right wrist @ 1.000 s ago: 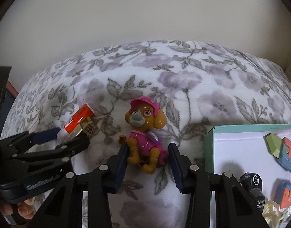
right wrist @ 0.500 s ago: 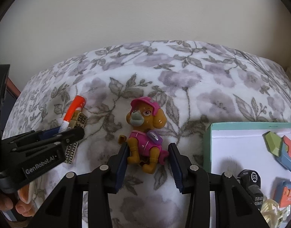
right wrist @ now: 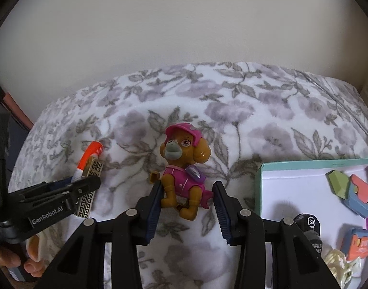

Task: Organize rigid objects
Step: 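Carry the glue stick, battery and figurine into the tray and lower them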

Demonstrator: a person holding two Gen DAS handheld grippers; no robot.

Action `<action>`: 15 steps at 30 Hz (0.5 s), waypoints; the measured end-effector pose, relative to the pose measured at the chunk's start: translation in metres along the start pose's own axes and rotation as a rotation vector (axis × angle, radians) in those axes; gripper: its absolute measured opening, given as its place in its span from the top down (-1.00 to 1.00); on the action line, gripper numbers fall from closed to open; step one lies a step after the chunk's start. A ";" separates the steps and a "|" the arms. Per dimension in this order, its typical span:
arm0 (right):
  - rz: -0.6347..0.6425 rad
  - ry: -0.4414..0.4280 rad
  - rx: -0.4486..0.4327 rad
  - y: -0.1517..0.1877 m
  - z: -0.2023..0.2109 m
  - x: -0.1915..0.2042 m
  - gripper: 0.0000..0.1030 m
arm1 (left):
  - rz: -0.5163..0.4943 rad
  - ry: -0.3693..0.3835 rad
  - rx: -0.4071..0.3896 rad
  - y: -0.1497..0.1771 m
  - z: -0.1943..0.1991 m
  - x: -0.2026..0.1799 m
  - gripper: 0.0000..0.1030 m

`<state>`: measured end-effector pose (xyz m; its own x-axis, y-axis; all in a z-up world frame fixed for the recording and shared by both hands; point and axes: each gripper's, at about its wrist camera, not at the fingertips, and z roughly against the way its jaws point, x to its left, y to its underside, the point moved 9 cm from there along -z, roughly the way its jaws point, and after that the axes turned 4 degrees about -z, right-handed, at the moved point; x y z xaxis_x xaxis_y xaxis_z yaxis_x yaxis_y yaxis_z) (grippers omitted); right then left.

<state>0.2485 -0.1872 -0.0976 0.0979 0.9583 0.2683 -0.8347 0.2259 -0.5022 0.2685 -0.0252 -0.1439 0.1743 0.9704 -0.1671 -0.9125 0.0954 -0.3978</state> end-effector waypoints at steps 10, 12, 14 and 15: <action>-0.007 -0.018 -0.059 -0.009 0.069 0.006 0.15 | 0.042 -0.003 -0.065 0.003 0.070 -0.008 0.31; 0.006 -0.003 -0.067 -0.006 0.084 0.005 0.15 | 0.053 0.009 -0.090 0.004 0.089 -0.016 0.31; -0.001 0.015 -0.072 -0.004 0.099 -0.001 0.15 | 0.057 0.028 -0.103 0.006 0.100 -0.024 0.31; -0.012 0.013 -0.078 -0.004 0.108 -0.005 0.15 | 0.058 0.038 -0.105 0.009 0.107 -0.030 0.31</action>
<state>0.1928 -0.2115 -0.0086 0.1155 0.9575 0.2644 -0.7887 0.2502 -0.5616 0.2155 -0.0298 -0.0462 0.1380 0.9642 -0.2263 -0.8779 0.0133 -0.4787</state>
